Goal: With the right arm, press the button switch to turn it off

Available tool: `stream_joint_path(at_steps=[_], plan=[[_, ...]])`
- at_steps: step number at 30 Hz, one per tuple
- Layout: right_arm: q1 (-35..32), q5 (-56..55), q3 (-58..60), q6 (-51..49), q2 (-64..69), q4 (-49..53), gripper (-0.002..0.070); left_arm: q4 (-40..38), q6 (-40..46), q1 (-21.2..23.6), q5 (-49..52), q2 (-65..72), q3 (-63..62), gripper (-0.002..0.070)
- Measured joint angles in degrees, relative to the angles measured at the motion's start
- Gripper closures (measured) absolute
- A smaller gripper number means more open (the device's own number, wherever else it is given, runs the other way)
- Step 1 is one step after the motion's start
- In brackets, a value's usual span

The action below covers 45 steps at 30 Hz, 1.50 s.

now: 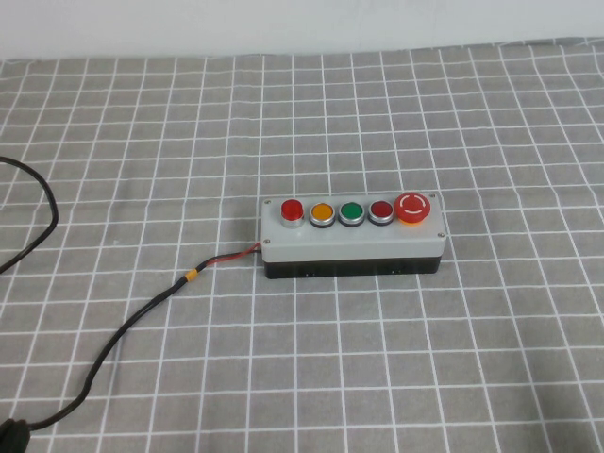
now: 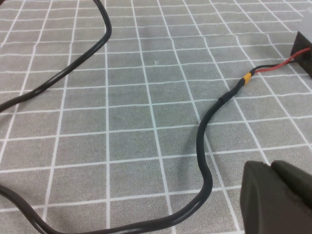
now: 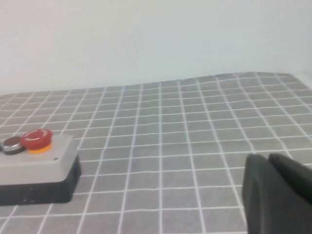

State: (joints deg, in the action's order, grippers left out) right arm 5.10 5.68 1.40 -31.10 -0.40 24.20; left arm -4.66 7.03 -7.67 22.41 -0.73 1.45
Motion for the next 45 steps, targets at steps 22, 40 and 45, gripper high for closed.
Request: stream_joint_path(at_steps=[22,40,45], plan=[[0.93,13.32,0.0,48.1,-0.03,-40.43,0.0694,0.0,0.0,0.0,0.0,0.0,0.0,0.0678],[0.93,13.97,0.0,48.1,-0.03,-40.47,0.0694,0.0,0.0,0.0,0.0,0.0,0.0,0.0678],[0.93,13.97,0.0,48.1,-0.03,-40.69,0.0694,0.0,0.0,0.0,0.0,0.0,0.0,0.0678]])
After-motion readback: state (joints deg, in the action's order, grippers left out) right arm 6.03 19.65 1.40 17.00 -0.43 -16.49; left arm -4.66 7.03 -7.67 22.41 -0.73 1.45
